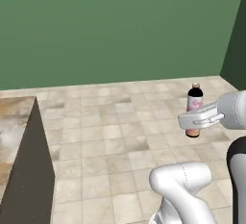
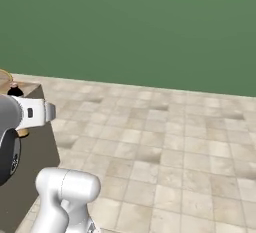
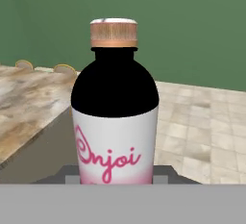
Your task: Open the fridge, grab two sodas, and place both sodas inside the bowl with ice on the dining counter.
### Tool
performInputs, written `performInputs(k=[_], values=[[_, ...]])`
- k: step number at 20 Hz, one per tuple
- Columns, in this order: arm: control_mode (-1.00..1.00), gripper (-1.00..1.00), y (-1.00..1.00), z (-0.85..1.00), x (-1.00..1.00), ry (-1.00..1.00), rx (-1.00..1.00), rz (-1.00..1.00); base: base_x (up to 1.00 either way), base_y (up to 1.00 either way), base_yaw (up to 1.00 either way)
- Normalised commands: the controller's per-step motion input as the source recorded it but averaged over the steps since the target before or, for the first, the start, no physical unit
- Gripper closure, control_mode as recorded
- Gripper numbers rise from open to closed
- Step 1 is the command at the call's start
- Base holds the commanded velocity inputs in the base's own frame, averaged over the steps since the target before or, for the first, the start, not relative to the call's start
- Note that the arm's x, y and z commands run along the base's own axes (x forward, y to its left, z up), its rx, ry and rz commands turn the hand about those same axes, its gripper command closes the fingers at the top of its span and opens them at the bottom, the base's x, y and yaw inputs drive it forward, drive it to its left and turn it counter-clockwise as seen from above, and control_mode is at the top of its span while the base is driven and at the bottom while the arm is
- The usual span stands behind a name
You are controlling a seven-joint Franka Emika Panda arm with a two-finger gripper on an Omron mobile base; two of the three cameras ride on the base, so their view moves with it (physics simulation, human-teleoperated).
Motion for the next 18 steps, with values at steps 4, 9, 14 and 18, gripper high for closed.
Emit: performInputs(k=[4,9,14,18], values=[[1.0,1.0,0.0,0.0,0.0,0.0,0.0,0.0,1.0,-0.13,0.16],[1.0,1.0,0.0,0.0,0.0,0.0,0.0,0.0,1.0,-0.02,0.16],[1.0,1.0,0.0,0.0,0.0,0.0,0.0,0.0,1.0,-0.18,0.18],[1.0,1.0,0.0,0.0,0.0,0.0,0.0,0.0,0.96,-0.16,0.16]])
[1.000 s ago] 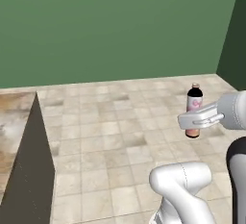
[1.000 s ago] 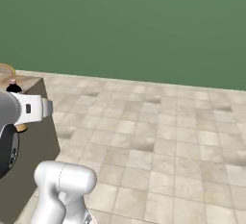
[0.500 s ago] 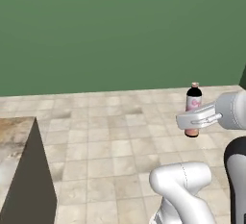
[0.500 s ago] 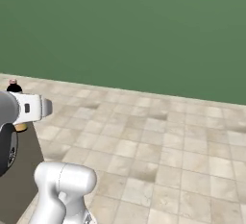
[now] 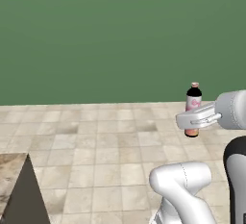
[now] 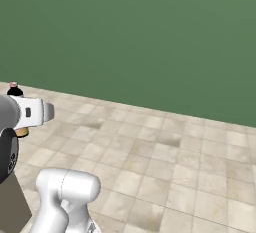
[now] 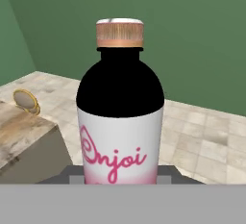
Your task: Open the fridge, grab two sodas, and place both sodas inside the bowl with ice on the dining counter.
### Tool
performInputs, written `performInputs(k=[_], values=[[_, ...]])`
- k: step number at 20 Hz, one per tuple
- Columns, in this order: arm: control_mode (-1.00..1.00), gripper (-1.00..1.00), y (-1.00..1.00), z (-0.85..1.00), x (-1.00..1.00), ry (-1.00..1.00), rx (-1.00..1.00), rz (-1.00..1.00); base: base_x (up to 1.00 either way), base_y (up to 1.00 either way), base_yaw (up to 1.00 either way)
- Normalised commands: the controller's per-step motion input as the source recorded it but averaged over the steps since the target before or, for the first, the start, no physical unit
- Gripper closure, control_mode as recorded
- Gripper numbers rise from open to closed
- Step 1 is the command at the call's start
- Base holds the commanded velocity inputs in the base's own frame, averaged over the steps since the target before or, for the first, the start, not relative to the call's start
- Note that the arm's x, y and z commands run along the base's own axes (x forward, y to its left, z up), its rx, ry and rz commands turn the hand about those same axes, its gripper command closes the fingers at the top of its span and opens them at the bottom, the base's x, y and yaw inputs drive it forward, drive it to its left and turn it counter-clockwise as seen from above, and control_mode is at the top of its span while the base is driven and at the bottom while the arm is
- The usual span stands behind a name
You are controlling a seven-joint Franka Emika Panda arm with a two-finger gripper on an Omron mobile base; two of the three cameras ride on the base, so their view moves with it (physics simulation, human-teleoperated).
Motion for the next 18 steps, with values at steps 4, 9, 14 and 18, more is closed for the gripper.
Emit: performInputs(k=[4,9,14,18], values=[[1.0,1.0,0.0,0.0,0.0,0.0,0.0,0.0,0.84,0.0,0.11],[1.0,1.0,0.0,0.0,0.0,0.0,0.0,0.0,0.8,-0.14,0.17],[1.0,1.0,0.0,0.0,0.0,0.0,0.0,0.0,0.71,-0.06,0.36],[1.0,1.0,0.0,0.0,0.0,0.0,0.0,0.0,0.78,-0.05,0.46]])
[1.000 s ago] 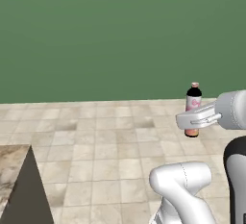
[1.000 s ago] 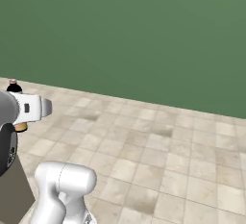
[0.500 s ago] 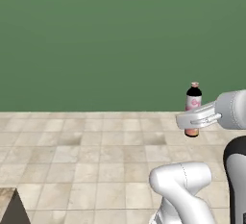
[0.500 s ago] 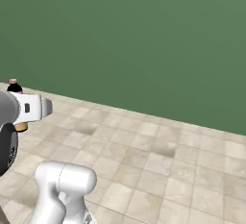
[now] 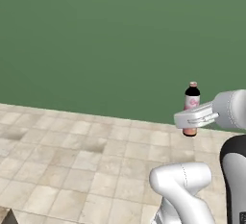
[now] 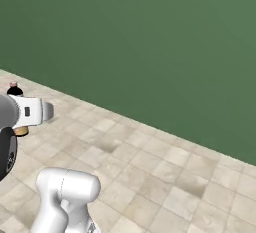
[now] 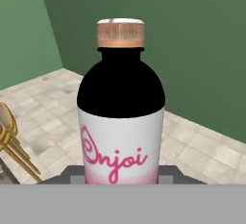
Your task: Open the fridge, grab two sodas, and place both sodas inside the bowl with ice on the dining counter.
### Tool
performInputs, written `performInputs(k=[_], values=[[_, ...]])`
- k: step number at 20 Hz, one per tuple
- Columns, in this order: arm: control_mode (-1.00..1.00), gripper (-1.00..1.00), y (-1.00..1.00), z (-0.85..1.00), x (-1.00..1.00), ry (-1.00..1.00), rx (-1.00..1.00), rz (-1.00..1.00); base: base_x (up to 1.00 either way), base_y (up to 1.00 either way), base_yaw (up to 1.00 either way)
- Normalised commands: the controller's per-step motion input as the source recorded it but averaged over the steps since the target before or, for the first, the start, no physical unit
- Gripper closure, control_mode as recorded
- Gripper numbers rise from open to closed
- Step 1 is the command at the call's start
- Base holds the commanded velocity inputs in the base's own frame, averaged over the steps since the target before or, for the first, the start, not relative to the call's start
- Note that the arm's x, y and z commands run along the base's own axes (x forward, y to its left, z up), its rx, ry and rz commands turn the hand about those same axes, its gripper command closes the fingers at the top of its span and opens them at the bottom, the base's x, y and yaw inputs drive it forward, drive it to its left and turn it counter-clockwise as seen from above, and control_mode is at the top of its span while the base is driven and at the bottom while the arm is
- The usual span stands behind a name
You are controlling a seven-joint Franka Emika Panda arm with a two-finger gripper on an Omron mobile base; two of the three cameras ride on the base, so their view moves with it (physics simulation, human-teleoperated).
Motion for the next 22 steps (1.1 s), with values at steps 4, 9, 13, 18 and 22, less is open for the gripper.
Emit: performInputs(k=[4,9,13,18,22], values=[[1.0,1.0,0.0,0.0,0.0,0.0,0.0,0.0,0.86,-0.01,0.48],[1.0,1.0,0.0,0.0,0.0,0.0,0.0,0.0,0.96,-0.19,0.49],[1.0,1.0,0.0,0.0,0.0,0.0,0.0,0.0,0.93,-0.21,0.49],[1.0,1.0,0.0,0.0,0.0,0.0,0.0,0.0,0.9,-0.16,0.49],[1.0,1.0,0.0,0.0,0.0,0.0,0.0,0.0,0.9,-0.19,0.48]])
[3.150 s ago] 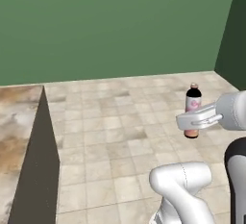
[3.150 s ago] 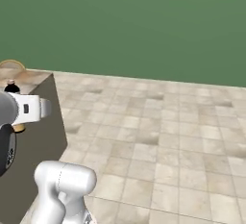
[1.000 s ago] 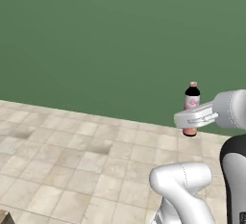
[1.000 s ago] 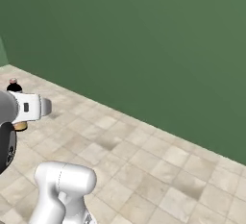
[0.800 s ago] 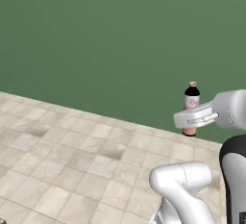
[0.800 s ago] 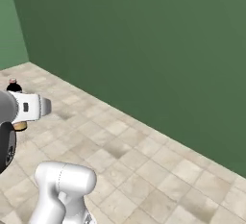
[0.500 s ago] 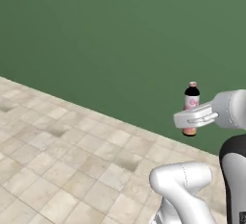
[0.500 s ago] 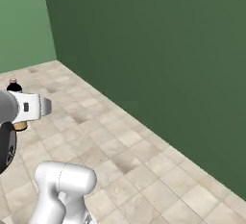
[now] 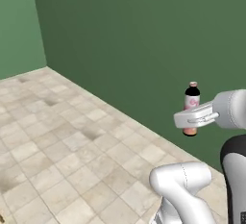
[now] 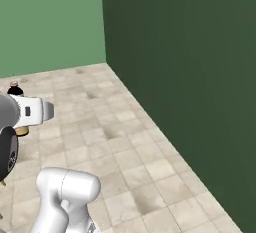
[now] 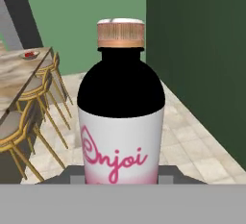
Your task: Open the fridge, grab two sodas, and place both sodas inside the bowl with ice on the dining counter.
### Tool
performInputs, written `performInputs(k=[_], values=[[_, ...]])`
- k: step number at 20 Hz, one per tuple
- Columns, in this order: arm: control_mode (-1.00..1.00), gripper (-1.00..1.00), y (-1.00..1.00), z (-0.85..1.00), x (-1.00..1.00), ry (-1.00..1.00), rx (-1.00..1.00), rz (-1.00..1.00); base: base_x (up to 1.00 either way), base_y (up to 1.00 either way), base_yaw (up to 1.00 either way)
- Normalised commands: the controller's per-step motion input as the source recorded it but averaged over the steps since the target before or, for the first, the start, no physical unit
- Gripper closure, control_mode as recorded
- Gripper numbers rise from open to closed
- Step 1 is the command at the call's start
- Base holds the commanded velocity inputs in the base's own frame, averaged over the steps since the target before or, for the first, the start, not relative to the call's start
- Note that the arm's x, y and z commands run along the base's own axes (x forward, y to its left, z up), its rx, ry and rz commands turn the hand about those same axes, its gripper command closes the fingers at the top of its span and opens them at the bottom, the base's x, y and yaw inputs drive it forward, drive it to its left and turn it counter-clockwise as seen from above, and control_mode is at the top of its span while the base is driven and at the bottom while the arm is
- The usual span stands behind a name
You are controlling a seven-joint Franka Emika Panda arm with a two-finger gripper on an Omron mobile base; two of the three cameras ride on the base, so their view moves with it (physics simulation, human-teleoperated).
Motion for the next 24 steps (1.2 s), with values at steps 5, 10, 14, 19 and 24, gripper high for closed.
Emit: performInputs(k=[5,10,14,19,24], values=[[1.0,1.0,0.0,0.0,0.0,0.0,0.0,0.0,1.0,-0.08,0.4],[1.0,1.0,0.0,0.0,0.0,0.0,0.0,0.0,1.0,0.0,0.27],[1.0,1.0,0.0,0.0,0.0,0.0,0.0,0.0,1.0,-0.01,0.31],[1.0,1.0,0.0,0.0,0.0,0.0,0.0,0.0,1.0,-0.1,0.4],[1.0,1.0,0.0,0.0,0.0,0.0,0.0,0.0,1.0,-0.17,0.43]])
